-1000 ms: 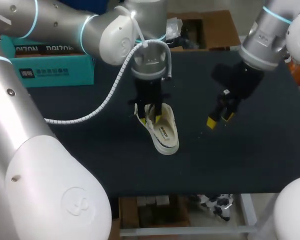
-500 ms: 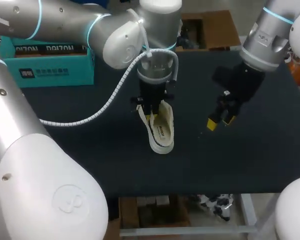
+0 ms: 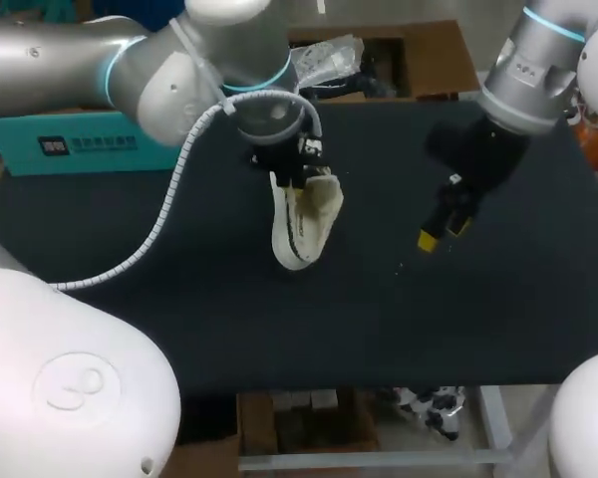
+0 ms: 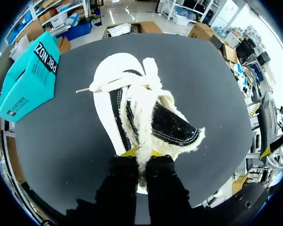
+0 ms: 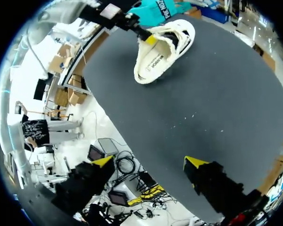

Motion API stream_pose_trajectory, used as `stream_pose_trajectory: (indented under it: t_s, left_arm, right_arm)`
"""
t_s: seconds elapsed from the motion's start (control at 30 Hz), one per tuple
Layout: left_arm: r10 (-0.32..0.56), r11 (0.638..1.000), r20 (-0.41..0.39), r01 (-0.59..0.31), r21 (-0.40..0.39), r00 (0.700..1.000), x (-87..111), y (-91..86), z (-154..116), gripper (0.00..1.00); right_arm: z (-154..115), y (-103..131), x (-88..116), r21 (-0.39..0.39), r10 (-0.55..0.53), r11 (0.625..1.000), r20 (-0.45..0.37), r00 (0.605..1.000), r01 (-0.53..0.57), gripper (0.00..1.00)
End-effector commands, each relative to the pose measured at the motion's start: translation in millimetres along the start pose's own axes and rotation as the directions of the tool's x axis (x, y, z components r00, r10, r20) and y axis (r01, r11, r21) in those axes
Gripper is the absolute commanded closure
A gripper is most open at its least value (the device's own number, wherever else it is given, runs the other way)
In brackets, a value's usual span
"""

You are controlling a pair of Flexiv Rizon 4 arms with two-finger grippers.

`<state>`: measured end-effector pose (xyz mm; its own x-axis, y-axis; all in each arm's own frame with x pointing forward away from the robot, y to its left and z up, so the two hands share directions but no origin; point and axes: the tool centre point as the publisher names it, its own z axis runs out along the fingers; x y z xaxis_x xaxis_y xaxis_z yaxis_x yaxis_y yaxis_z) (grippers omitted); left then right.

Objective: Open the shoe tongue, take the insole out of the shoe, put the insole back into the shoe, and pack the shoe into the shoebox

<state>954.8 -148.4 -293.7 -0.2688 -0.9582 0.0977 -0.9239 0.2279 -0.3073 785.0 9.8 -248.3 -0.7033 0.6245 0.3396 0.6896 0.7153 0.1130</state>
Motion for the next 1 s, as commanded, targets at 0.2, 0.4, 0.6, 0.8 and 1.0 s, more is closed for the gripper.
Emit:
stream_pose_trajectory:
  t_s: [0.2,0.4,0.6,0.8,1.0]
  left_arm:
    - [0.36,0.922,0.123,-0.373,0.104,0.925,-7.8,-14.4,-47,1.0]
    - [0.477,0.858,0.238,-0.507,0.08,0.846,-27.9,-24.6,-71,1.0]
    - [0.511,0.819,0.329,-0.567,0.094,0.794,-62.4,-46.3,-100,1.0]
    - [0.522,0.769,0.402,-0.619,0.16,0.752,-118.0,-82.1,-140,1.0]
    - [0.536,0.711,0.43,-0.663,0.233,0.726,-199.7,-134.5,-179,1.0]
  right_arm:
    - [-25,-15,-1,0.039,-0.304,0.951,0.314,0.899,0.308,0.0]
    - [-26,-12,-6,0.144,-0.437,0.898,0.396,0.808,0.415,0.0]
    - [-26,-10,-17,0.164,-0.468,0.881,0.43,0.772,0.443,0.0]
    - [-27,-4,-23,0.163,-0.45,0.892,0.407,0.795,0.421,0.0]
    - [-27,-4,-23,0.163,-0.45,0.892,0.407,0.795,0.421,0.0]
